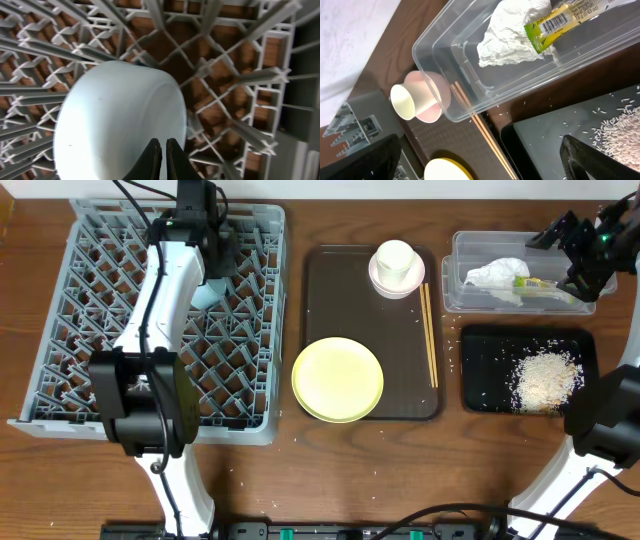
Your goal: Sort waste into correct bins and load items into the dishwasher
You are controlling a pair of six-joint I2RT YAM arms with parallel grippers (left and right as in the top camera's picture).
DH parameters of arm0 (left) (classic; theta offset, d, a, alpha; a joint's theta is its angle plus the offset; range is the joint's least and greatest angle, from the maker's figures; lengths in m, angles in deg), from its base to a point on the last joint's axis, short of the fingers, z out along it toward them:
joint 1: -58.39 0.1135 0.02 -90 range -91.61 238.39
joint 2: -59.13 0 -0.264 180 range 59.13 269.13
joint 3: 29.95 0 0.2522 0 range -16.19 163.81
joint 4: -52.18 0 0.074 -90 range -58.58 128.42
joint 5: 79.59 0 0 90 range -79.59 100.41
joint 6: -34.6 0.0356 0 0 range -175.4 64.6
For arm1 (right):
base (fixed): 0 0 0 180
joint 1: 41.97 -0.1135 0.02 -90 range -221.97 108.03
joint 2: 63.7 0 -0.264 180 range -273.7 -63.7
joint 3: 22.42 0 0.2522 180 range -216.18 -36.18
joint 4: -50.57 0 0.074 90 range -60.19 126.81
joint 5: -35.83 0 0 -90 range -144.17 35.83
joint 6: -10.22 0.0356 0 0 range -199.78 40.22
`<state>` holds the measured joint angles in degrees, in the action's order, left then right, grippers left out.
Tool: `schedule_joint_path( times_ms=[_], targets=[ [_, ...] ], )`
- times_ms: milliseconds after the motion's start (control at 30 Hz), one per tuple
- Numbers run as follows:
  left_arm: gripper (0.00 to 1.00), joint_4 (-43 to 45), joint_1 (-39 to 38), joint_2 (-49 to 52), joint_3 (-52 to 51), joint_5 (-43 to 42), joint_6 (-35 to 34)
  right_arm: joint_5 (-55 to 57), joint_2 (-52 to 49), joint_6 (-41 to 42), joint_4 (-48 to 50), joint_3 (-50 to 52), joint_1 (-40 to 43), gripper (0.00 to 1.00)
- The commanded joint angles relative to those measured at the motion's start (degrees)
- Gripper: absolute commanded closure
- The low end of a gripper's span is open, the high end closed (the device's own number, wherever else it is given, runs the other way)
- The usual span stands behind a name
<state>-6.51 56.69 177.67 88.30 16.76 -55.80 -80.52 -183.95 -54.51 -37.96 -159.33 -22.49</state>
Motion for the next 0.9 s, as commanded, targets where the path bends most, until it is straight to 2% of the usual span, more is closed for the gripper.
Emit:
schedule_joint_path(
  times_ms=[0,300,567,667,800,867],
  targets=[
    [0.92,-0.39,1.57,0.94,0.37,4.00,0.59,-0.44,1.66,0.63,0.00,-0.22,0.37,0.01],
    [0.92,-3.72,5.68,0.15,0.42,6.80,0.22,-0.44,1.68,0.61,0.02,-0.22,0.37,0.01],
    [0.92,-4.02,7.52,-7.56,0.44,6.47,-3.32,-0.44,1.66,0.63,0.00,-0.22,0.37,0.01],
    [0.92,-3.54,7.45,-10.29,0.44,3.21,-3.30,-0.44,1.66,0.63,0.00,-0.22,0.37,0.01],
    [0.92,-2.03,7.45,-10.93,0.35,-8.15,-3.30,-0.42,1.68,0.61,0.02,-0.22,0.37,0.01],
    [0.92,-1.84,7.39,-10.10,0.04,-9.79,-3.30,-0.44,1.68,0.61,0.02,-0.22,0.37,0.01]
  ],
)
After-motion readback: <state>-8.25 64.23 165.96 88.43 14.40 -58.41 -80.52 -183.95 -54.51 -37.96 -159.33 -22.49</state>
